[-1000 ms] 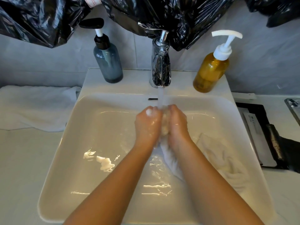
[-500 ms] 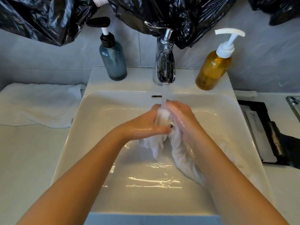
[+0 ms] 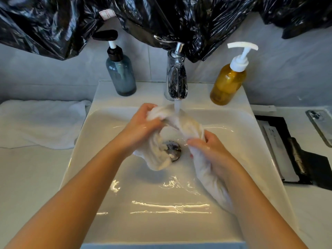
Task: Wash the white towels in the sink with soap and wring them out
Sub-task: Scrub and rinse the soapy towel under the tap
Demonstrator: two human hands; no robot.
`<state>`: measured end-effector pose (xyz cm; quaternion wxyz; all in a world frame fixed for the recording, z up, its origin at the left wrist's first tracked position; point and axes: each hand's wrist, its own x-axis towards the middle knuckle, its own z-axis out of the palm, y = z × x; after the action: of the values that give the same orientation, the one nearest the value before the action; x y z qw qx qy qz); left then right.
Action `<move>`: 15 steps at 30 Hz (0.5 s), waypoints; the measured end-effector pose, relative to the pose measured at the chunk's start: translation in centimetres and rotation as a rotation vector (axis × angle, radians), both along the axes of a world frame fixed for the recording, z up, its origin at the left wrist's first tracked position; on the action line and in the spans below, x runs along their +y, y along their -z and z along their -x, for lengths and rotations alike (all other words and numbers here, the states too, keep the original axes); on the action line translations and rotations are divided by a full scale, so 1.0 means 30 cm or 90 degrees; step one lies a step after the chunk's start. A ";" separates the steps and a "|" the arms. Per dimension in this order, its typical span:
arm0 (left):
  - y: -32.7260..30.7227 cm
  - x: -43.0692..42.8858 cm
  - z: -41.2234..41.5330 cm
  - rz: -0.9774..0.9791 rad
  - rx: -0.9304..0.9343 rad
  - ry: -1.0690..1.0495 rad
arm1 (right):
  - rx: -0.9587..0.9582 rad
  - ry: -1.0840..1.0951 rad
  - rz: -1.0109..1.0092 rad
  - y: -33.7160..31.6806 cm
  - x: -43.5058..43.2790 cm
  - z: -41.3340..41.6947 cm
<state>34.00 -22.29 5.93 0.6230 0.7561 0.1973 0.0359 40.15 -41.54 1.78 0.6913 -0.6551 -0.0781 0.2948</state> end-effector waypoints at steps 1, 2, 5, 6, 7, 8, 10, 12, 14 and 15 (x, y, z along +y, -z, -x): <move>0.005 0.020 0.020 0.015 -0.008 0.017 | -0.008 0.047 -0.011 -0.007 0.004 -0.007; 0.013 0.032 0.036 0.019 -0.011 0.046 | -0.003 0.073 -0.030 -0.012 0.015 -0.018; 0.037 -0.013 0.061 -0.017 -0.016 0.044 | 0.119 0.117 -0.115 -0.033 0.072 -0.032; 0.056 -0.046 0.053 -0.045 -0.037 -0.011 | 0.180 0.123 -0.121 -0.046 0.099 -0.035; 0.074 -0.085 0.042 -0.070 -0.056 -0.076 | 0.232 0.130 -0.109 -0.051 0.130 -0.035; 0.089 -0.127 0.029 -0.082 -0.067 -0.138 | 0.251 0.124 -0.091 -0.060 0.157 -0.023; 0.110 -0.193 -0.013 -0.064 -0.071 -0.240 | 0.232 0.134 -0.045 -0.060 0.218 0.004; 0.108 -0.207 -0.061 -0.078 -0.059 -0.311 | 0.219 0.147 -0.033 -0.036 0.245 0.033; 0.091 -0.180 -0.110 -0.119 -0.025 -0.328 | 0.173 0.140 0.004 -0.042 0.241 0.040; 0.089 -0.161 -0.128 -0.112 0.006 -0.334 | 0.179 0.154 0.009 -0.035 0.232 0.037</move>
<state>37.84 -27.12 3.27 0.5234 0.7306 0.3852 0.2098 39.04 -34.59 2.83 0.7212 -0.6167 0.1010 0.2989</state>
